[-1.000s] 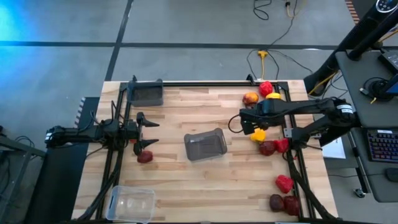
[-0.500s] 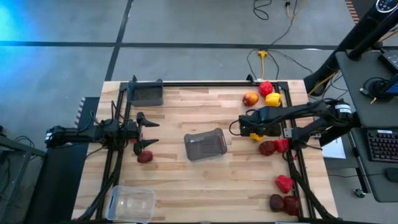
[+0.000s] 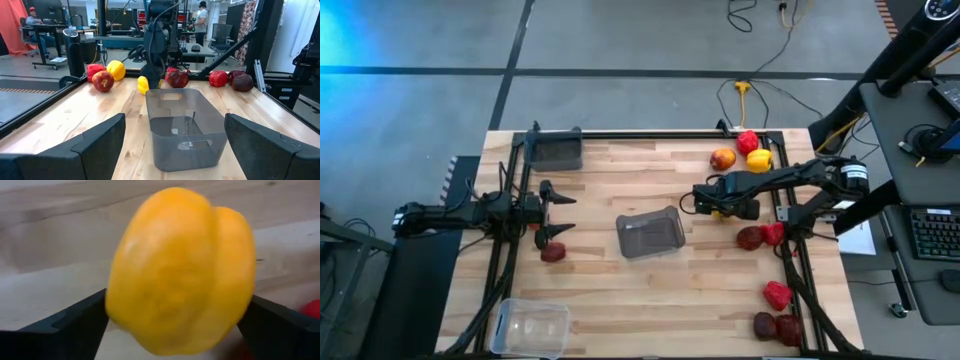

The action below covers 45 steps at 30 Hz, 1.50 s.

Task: Sort produce into baskets
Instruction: Put the bottom yellow bell pepper into the bottom black bin

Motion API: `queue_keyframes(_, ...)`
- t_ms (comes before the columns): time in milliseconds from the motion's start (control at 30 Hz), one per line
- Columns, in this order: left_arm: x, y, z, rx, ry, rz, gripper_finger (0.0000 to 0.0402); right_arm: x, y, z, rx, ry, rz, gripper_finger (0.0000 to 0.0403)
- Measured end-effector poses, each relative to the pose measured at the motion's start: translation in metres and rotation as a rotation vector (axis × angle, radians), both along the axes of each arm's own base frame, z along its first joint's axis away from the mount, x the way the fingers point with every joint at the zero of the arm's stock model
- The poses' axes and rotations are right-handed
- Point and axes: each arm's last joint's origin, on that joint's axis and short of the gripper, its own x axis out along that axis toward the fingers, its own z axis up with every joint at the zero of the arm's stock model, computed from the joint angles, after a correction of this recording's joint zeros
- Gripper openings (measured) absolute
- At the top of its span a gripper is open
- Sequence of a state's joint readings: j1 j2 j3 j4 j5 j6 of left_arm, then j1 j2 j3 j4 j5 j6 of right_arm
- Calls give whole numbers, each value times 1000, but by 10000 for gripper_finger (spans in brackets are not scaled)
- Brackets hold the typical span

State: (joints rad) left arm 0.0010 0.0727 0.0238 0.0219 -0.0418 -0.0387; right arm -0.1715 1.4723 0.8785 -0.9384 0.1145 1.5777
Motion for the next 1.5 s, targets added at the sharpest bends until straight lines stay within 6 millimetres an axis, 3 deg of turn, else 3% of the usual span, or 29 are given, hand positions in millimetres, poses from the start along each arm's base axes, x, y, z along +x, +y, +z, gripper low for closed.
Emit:
queue_keyframes(200,0,0,0,0,0,0,323,16,-3,26,-16,0,59,282)
queue_keyframes(433,0,0,0,0,0,0,323,47,7,101,-110,-150,175,279)
queue_keyframes(533,0,0,0,0,0,0,323,61,24,129,-145,-279,175,279)
queue_keyframes(633,0,0,0,0,0,0,323,81,50,141,-143,-368,205,279)
queue_keyframes(833,0,0,0,0,1,0,323,149,90,112,-31,-391,390,279)
queue_keyframes(933,0,0,0,0,0,0,323,180,91,91,-50,-337,451,279)
queue_keyframes(1133,0,0,0,0,0,0,323,218,79,54,43,-260,509,301)
queue_keyframes(1300,0,0,0,0,0,0,323,237,74,42,71,-254,561,318)
queue_keyframes(1500,0,0,0,0,0,0,323,240,72,38,91,-189,567,344)
